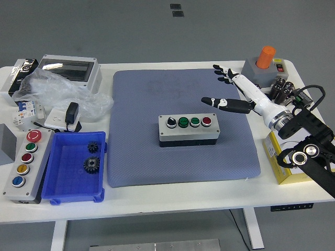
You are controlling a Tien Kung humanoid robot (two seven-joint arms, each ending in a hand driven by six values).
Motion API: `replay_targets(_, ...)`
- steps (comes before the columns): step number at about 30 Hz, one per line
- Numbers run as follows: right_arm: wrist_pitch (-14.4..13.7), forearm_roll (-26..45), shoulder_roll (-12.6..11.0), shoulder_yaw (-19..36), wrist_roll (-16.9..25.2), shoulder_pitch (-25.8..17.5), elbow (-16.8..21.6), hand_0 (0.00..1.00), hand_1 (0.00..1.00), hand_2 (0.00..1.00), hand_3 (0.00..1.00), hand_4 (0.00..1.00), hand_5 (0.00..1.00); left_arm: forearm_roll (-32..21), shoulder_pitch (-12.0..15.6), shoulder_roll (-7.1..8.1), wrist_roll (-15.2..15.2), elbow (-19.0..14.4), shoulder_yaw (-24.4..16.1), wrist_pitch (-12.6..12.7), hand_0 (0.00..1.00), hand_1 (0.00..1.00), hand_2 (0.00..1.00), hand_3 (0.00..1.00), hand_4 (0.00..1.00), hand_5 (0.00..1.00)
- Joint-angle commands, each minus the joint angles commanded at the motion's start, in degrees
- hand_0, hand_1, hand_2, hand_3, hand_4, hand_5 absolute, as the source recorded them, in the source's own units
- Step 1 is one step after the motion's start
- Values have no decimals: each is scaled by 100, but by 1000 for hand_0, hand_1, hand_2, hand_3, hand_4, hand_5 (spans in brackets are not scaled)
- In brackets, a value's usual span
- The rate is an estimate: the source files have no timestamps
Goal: Pick up the button,place it on the desk,press the button,press the button
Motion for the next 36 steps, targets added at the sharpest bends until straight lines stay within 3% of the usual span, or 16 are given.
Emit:
replay_targets(8,0,835,28,248,361,-101,-60,918,896,921,998,998,644,27,-3,-2,12,0,-35,-9,707,754,678,695,721,484)
replay_targets(36,-74,1041,-43,480,478,-122,56,898,870,901,972,998,661,27,13,-10,45,6,-33,-35,708,752,680,714,746,492)
